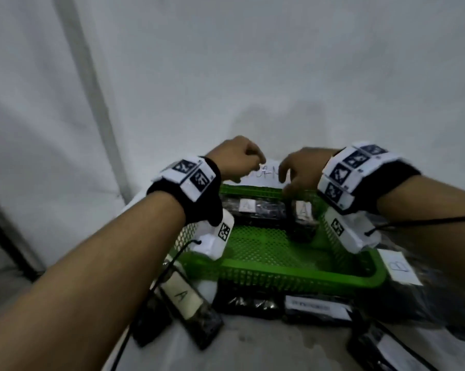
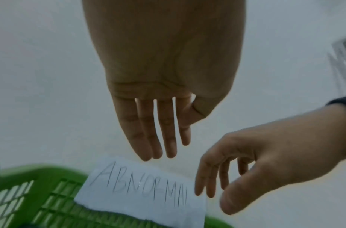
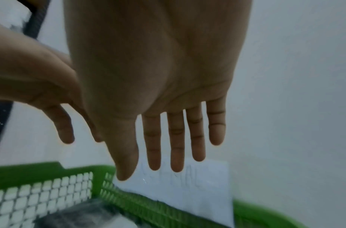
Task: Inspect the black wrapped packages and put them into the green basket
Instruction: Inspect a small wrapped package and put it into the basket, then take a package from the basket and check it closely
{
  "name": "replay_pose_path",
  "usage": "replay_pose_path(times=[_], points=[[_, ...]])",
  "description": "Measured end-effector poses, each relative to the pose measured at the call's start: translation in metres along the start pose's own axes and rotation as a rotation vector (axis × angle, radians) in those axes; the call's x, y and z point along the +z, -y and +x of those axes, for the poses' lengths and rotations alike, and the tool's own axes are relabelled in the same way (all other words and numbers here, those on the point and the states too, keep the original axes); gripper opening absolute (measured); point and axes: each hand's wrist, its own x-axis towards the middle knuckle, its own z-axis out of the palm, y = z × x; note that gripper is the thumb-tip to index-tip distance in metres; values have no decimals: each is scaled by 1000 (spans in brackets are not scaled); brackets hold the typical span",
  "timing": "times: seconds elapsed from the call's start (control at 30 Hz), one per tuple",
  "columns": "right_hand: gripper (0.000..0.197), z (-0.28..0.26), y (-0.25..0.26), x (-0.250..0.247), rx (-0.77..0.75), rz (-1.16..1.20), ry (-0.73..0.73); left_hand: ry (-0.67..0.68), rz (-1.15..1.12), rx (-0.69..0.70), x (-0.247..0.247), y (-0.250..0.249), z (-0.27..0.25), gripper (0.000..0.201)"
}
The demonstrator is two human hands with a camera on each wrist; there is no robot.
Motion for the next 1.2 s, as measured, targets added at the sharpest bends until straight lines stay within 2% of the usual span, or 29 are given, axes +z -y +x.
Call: replay_pose_path(times=[0.07, 0.2, 0.27, 0.33, 0.4, 0.43, 0.5, 0.6, 0.67, 0.73, 0.8, 0.87, 0.97, 1.07, 1.2], points=[[33, -14, 28, -25, -57, 14, -96, -70, -90, -31, -23, -1, -24, 26], [26, -49, 94, -50, -187, 79, -185, -238, -184, -89, -54, 12, -78, 26], [30, -68, 126, -44, -262, 107, -116, -297, -211, -146, -61, 26, -109, 26], [31, -84, 150, -26, -300, 124, 66, -313, -226, -223, -62, 45, -137, 25], [28, -93, 167, -1, -303, 128, 196, -265, -221, -335, -56, 64, -159, 23], [26, -94, 171, 12, -304, 134, 184, -210, -203, -400, -51, 72, -166, 23], [22, -94, 177, 34, -284, 154, 63, -53, -112, -519, -39, 83, -177, 24], [36, -98, 180, 56, -237, 169, -29, 183, 61, -611, -16, 89, -191, 32], [45, -101, 182, 66, -227, 174, -33, 254, 159, -610, -4, 91, -199, 42], [49, -104, 185, 74, -233, 206, -8, 252, 186, -594, 4, 95, -205, 47], [53, -108, 188, 81, -263, 236, 5, 197, 187, -571, 7, 98, -211, 44], [61, -112, 188, 85, -314, 307, 2, 115, 140, -554, 3, 97, -216, 32], [72, -120, 188, 83, -414, 469, -46, -22, -110, -541, -8, 85, -226, 23], [66, -129, 179, 78, -477, 720, -158, -65, -352, -485, -12, 71, -233, 25], [44, -141, 144, 74, -417, 893, -292, -46, -472, -338, 5, 52, -217, 41]])
